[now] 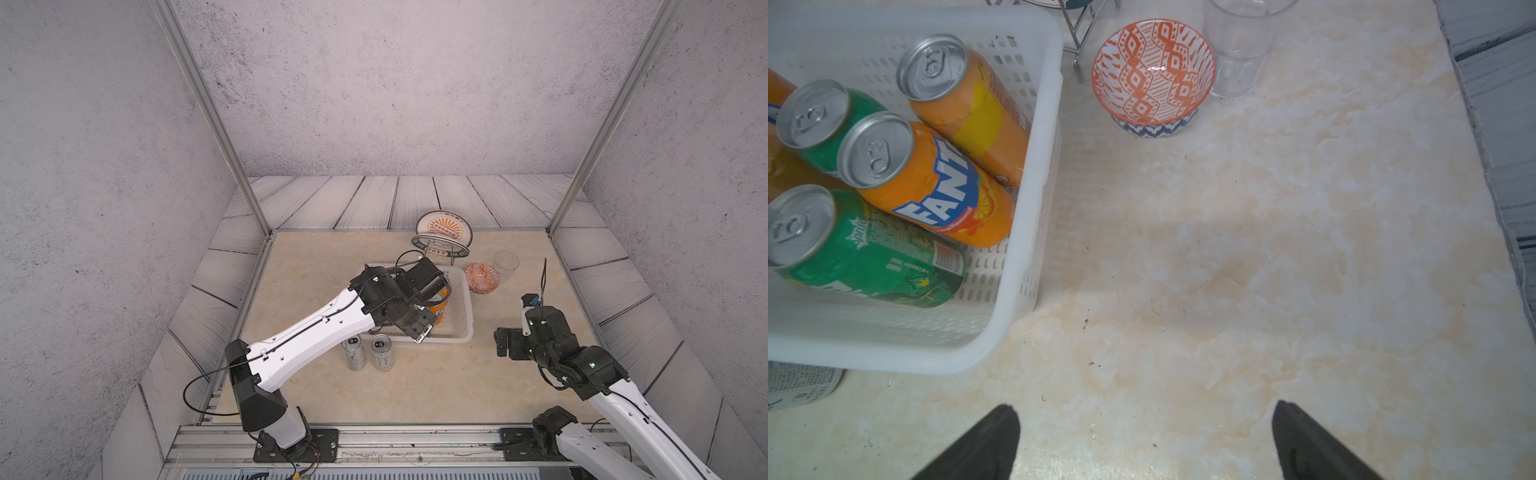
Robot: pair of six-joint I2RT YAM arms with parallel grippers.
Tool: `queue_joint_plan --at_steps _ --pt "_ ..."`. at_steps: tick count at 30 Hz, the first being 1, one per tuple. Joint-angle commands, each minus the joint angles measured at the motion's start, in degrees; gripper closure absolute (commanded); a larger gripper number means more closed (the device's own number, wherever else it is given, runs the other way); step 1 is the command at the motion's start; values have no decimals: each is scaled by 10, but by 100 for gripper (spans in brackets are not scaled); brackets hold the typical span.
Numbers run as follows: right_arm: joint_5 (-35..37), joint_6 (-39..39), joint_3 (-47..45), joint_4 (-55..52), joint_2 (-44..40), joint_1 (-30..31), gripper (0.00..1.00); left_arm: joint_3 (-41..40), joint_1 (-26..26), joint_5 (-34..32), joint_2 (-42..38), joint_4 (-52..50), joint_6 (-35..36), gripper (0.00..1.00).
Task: Take out the drinks from the basket
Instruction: Place the drink at the center of the board.
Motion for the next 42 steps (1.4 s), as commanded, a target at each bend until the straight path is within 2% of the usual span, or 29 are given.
queue_joint_plan --at_steps 1,17,42 --pt "8 -3 -5 4 -11 -1 0 -5 -13 3 0 22 -10 37" --pt "11 -1 -5 3 -12 -1 0 -93 -47 40 9 52 -53 37" --pt "14 -1 -5 3 -10 -1 1 -178 -46 6 36 118 -87 37"
